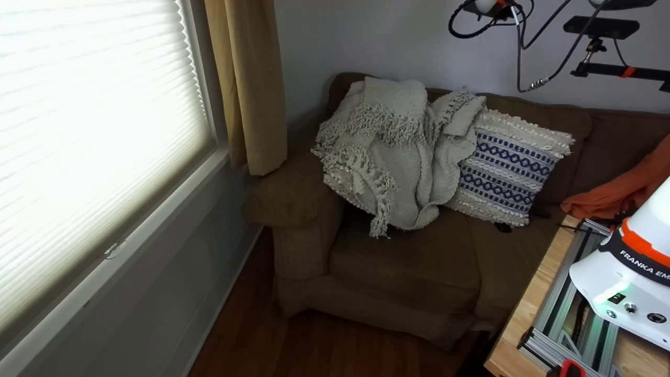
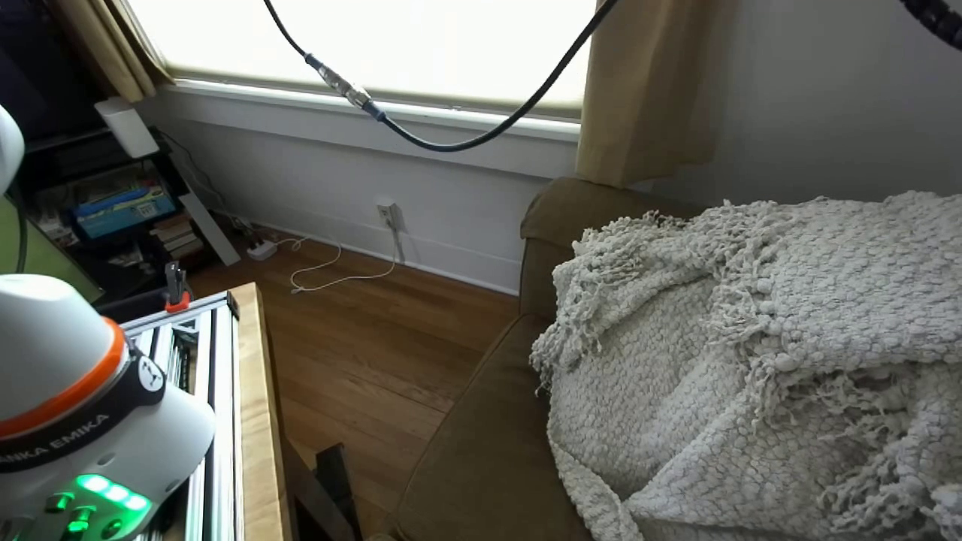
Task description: Unfold the blanket
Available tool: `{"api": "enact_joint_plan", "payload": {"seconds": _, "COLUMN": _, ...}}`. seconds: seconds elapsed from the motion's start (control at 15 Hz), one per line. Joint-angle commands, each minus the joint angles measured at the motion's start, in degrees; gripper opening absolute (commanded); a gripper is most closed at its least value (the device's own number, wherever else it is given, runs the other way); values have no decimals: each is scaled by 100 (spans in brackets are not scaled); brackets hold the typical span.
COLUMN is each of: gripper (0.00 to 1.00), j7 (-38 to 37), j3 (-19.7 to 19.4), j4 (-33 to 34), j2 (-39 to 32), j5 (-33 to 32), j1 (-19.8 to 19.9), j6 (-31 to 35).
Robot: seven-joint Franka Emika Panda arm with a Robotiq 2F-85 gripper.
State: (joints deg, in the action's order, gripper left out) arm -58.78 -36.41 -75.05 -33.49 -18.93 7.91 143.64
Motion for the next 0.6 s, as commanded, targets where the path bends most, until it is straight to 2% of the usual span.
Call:
{"api": "enact_joint_plan", "payload": {"seconds": 0.0, "gripper": 95, "j7": 877, "j3": 716, "j4": -382, "j2": 455, "j5": 569, "j1": 65, "j6": -77}}
{"api": "enact_joint_plan", "payload": {"seconds": 0.13, "gripper": 100, "j7": 1286, "j3": 1045, "j4": -581, "j2": 584, "j5": 827, "j1": 43, "j6": -90}}
{"api": "enact_joint_plan", "payload": {"seconds": 0.53, "gripper": 100, "j7": 2495, "j3": 1894, "j4": -1578, "j2": 957, "j5": 1316, "j1": 55, "j6": -66}}
